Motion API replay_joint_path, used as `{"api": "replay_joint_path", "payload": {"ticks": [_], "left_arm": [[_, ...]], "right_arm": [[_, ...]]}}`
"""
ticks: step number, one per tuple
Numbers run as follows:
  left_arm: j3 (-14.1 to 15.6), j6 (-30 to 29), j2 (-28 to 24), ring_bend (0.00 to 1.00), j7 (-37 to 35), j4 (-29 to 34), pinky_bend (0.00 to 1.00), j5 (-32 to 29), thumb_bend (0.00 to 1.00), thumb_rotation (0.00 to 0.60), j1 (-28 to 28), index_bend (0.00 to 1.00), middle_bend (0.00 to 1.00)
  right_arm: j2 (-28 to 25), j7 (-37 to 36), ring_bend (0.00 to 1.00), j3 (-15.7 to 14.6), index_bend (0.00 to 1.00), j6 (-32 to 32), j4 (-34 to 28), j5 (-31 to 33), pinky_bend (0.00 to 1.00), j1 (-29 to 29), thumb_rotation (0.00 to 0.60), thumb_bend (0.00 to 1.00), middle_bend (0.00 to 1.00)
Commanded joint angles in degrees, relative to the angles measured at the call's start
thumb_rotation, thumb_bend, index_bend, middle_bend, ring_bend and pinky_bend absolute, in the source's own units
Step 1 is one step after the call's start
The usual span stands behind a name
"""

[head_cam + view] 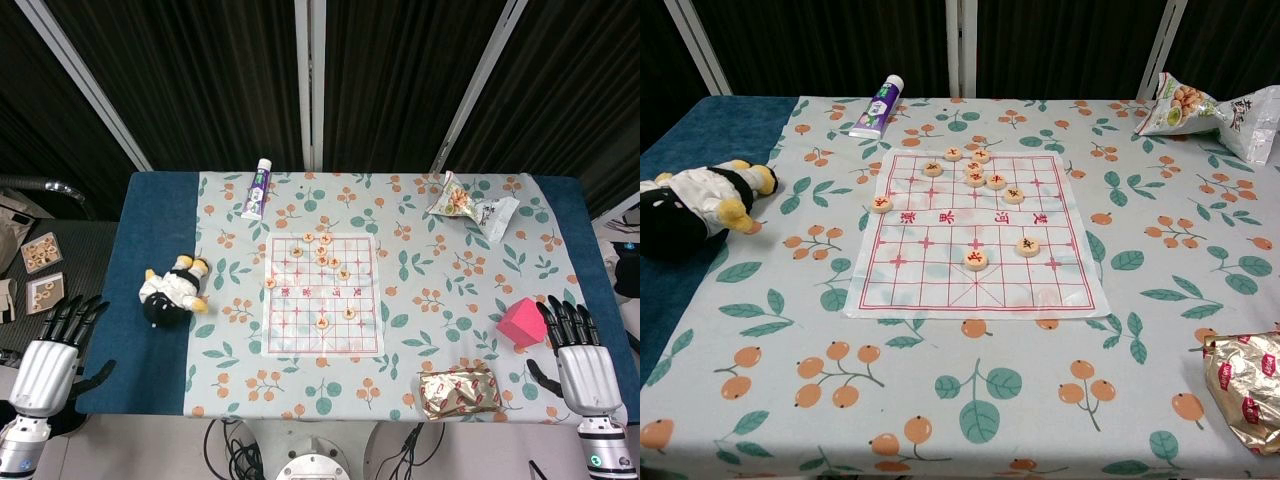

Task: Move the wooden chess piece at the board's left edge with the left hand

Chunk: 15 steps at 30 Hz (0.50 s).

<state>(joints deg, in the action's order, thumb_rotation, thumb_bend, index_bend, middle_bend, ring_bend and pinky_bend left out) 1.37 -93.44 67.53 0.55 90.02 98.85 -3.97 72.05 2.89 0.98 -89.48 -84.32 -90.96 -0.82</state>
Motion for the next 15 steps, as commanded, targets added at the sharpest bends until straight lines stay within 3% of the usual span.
{"api": "replay_joint_path", "payload": {"ticks": [1,15], "left_arm": [[0.04,-0.07,-0.03,0.00,0.03,0.01,0.00,0.09,0.22,0.600,0.04,0.10,0.06],[0.73,-1.16,0.01,0.00,0.04,0.02,0.00,1.10,0.22,0.600,0.81,0.10,0.06]], "right_arm": [[0.04,-0.17,0.00,0.06,0.00,-0.15,0.09,-0.03,0.00,0.04,0.600,0.16,0.00],[0.10,-1.82,0.00,-0.11,0.00,-1.14,1.26,-0.05,0.00,0.78,0.600,0.16,0.00]]}}
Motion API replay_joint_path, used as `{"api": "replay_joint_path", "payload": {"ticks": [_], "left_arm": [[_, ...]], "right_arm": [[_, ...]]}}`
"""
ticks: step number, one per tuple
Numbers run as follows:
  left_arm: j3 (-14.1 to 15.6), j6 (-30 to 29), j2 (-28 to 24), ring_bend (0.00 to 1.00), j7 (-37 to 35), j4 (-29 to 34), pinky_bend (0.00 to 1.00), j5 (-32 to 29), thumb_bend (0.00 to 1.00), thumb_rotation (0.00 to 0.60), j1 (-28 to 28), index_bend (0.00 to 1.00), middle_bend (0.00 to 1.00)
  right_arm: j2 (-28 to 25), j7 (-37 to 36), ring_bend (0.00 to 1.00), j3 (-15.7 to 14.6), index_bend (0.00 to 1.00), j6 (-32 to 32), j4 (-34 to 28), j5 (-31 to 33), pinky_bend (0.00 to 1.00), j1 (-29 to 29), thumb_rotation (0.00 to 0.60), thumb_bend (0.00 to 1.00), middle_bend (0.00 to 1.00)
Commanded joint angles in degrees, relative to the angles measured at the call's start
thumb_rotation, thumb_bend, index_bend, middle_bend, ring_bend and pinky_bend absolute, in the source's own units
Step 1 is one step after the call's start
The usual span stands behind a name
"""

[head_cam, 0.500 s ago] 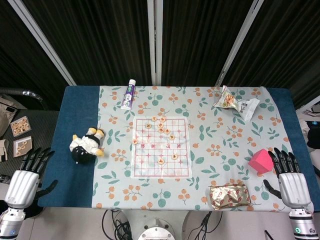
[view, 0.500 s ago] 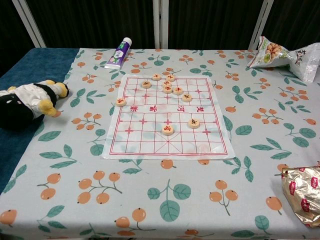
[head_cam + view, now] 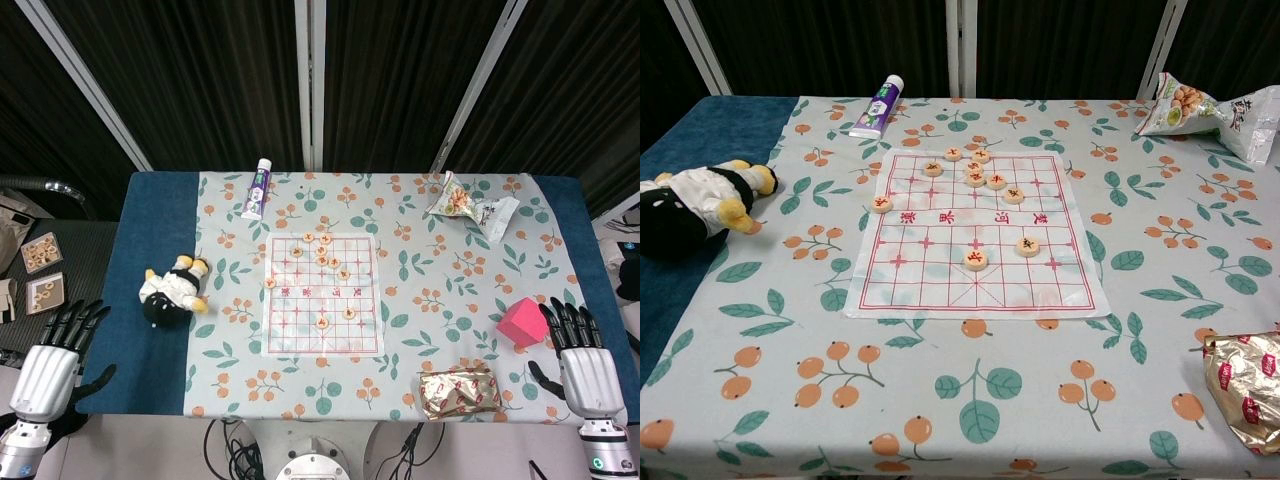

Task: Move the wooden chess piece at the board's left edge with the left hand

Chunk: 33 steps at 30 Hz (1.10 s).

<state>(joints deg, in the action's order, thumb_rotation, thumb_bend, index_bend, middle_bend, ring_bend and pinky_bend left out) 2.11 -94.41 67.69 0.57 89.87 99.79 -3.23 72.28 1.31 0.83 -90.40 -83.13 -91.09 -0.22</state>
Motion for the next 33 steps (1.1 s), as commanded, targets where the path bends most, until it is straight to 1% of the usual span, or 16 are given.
{"api": "replay_joint_path", "payload": {"ticks": [1,9,14,18,24,29,33], "left_arm": [[-0.03,-0.32,-0.22,0.00,0.08,0.28,0.00,0.32,0.22,0.600,0.07,0.10,0.06],[-0.30,1.00,-0.40,0.00,0.33,0.69,0.00,0.05,0.23,0.600,-0.65,0.10,0.06],[-1.29,2.45,0.32,0.00,0.34,0.66,0.00,-0.54,0.24,0.600,-1.96,0.11,0.06],[-3.51,5.18,-1.05,0.00,1.15,3.27,0.00,-0.78,0.27,0.600,-5.12,0.12,0.07],[-6.82,11.27,-2.21,0.00,1.00,6.87,0.01,-2.68,0.26,0.600,-10.67,0.12,0.07],[-7.99,15.35,-1.76,0.00,0.05,8.94,0.01,-3.77,0.26,0.600,-14.09,0.12,0.07],[-8.80,18.54,-0.03,0.00,0.27,9.97,0.01,-4.11,0.26,0.600,-17.12,0.12,0.07]], "right_arm": [[-0.19,-0.37,0.00,0.08,0.00,-0.35,0.12,0.12,0.00,0.25,0.600,0.16,0.00],[-0.20,-0.84,0.00,0.10,0.00,-0.19,0.62,0.36,0.00,0.38,0.600,0.16,0.00],[-0.09,-0.98,0.00,0.15,0.00,0.21,1.06,0.52,0.00,0.24,0.600,0.16,0.00],[-0.38,-0.42,0.00,0.41,0.00,-0.06,0.45,0.14,0.00,0.02,0.600,0.16,0.00],[-0.67,0.41,0.00,0.42,0.00,-0.34,-0.75,-0.61,0.00,-0.21,0.600,0.16,0.00],[-1.15,0.29,0.00,0.65,0.00,-0.66,-1.05,-0.24,0.00,0.00,0.600,0.16,0.00],[-1.55,-0.13,0.00,0.74,0.00,-0.61,-0.95,0.11,0.00,0.10,0.600,0.16,0.00]]}}
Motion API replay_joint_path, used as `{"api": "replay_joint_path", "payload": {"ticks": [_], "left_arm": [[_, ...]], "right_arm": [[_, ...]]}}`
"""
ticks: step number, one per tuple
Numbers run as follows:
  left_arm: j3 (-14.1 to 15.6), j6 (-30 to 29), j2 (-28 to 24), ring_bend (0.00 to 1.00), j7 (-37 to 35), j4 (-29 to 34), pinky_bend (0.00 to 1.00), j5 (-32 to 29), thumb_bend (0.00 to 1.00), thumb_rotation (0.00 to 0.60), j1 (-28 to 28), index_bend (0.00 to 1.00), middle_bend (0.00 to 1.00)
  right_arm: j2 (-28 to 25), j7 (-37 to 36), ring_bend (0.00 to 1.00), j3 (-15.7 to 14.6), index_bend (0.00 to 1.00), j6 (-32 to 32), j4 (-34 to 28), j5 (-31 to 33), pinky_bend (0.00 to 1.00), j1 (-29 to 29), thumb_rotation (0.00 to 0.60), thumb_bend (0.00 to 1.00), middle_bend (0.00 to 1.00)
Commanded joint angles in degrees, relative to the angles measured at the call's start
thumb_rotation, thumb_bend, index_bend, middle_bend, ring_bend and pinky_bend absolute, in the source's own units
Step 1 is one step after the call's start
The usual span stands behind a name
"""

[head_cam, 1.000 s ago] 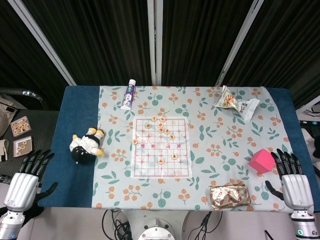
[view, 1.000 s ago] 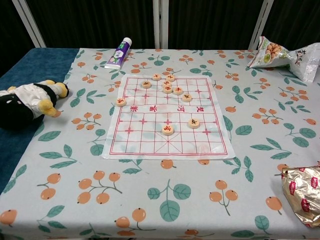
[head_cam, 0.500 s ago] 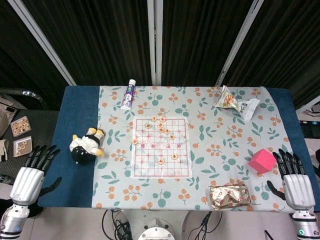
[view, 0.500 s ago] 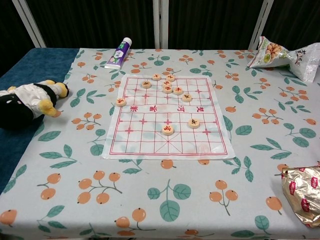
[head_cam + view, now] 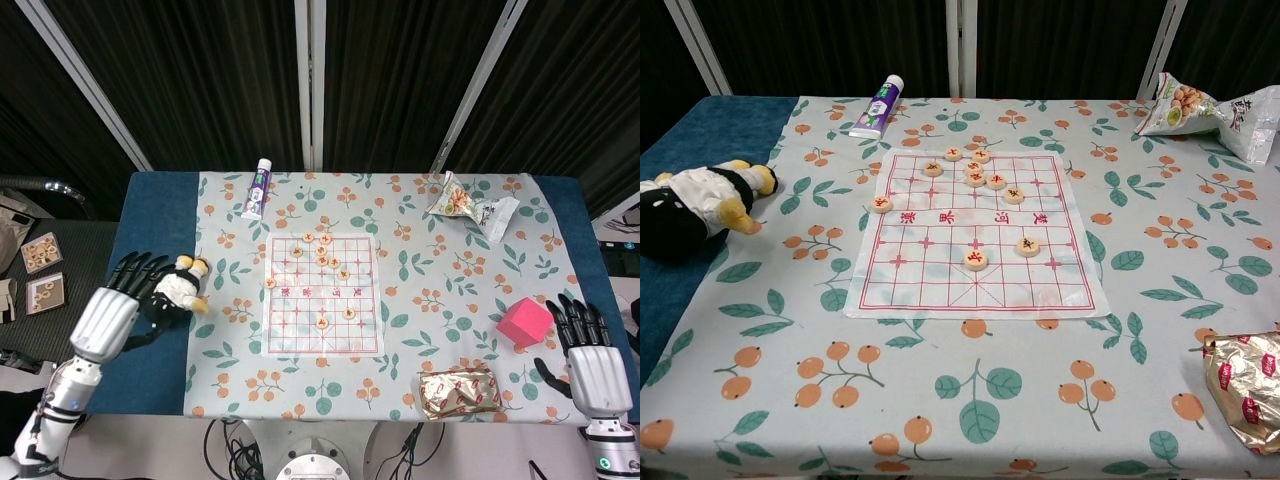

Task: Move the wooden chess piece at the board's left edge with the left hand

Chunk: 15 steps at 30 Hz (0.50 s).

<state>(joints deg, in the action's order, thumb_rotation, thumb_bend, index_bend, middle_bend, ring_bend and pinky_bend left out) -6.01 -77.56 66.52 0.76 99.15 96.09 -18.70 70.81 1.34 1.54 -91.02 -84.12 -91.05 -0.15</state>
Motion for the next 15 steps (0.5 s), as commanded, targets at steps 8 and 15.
{"api": "replay_joint_path", "payload": {"ticks": [8,15], "left_arm": [[-4.03,10.98,6.36,0.00,2.28,-0.53,0.04,-6.31,0.25,0.600,-9.13,0.14,0.09],[-7.39,16.96,12.99,0.00,3.01,-5.61,0.04,-13.62,0.26,0.600,-14.97,0.15,0.10]], "right_arm": [[-0.19,-0.78,0.00,-0.38,0.00,-0.48,0.66,-0.24,0.00,0.52,0.600,0.16,0.00],[-0.69,-1.54,0.00,-0.19,0.00,-0.85,0.91,0.19,0.00,0.89,0.600,0.16,0.00]]}}
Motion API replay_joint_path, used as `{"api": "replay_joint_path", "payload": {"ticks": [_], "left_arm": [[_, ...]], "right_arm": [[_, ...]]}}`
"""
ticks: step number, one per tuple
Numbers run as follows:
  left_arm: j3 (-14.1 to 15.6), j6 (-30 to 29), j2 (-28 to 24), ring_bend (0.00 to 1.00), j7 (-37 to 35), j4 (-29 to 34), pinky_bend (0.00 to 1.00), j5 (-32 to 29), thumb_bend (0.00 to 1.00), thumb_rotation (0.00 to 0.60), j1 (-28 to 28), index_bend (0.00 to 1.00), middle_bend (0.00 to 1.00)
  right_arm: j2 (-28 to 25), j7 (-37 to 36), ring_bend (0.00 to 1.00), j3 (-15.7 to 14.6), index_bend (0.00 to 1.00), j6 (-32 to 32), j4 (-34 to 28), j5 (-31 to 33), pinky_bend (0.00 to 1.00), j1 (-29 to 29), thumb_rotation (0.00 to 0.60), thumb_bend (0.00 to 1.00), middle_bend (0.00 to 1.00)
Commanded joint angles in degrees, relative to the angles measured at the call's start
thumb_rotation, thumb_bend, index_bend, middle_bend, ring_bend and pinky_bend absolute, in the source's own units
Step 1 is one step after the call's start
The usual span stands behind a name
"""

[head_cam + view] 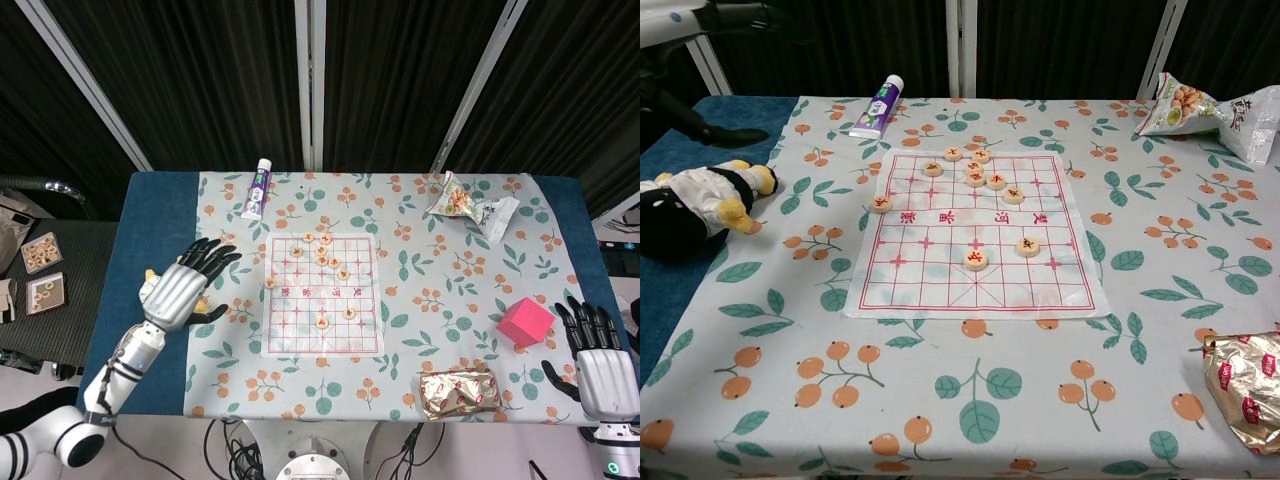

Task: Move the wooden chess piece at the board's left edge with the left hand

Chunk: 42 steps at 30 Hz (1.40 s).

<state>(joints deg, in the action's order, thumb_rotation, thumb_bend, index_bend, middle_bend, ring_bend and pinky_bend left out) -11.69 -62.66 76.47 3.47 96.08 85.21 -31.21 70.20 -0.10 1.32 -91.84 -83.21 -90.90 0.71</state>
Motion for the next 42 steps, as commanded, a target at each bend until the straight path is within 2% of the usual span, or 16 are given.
{"api": "replay_joint_path", "payload": {"ticks": [1,10,20,31,42], "left_arm": [[-1.96,2.67,3.86,0.00,0.41,-3.35,0.04,-3.45,0.25,0.600,-3.14,0.16,0.10],[-3.40,9.69,9.23,0.00,4.47,-10.33,0.04,-13.15,0.25,0.600,-8.48,0.16,0.10],[-3.22,14.39,13.90,0.00,6.34,-17.03,0.04,-21.39,0.25,0.600,-11.93,0.17,0.10],[-1.38,15.44,17.66,0.00,2.70,-21.93,0.04,-21.73,0.25,0.600,-12.44,0.24,0.10],[-1.62,16.97,21.83,0.00,1.73,-26.37,0.04,-22.09,0.25,0.600,-14.88,0.27,0.10]], "right_arm": [[-0.14,-0.15,0.00,0.06,0.00,-0.08,-0.01,0.04,0.00,0.06,0.600,0.16,0.00],[-0.37,-1.02,0.00,0.20,0.00,-0.04,0.56,0.55,0.00,0.31,0.600,0.16,0.00],[-0.11,-1.60,0.00,0.21,0.00,0.17,1.30,0.78,0.00,0.43,0.600,0.16,0.00],[0.15,-1.98,0.00,0.20,0.00,0.65,1.94,1.11,0.00,0.46,0.600,0.16,0.00],[0.29,-1.94,0.00,0.18,0.00,0.59,2.02,0.96,0.00,0.49,0.600,0.16,0.00]]}}
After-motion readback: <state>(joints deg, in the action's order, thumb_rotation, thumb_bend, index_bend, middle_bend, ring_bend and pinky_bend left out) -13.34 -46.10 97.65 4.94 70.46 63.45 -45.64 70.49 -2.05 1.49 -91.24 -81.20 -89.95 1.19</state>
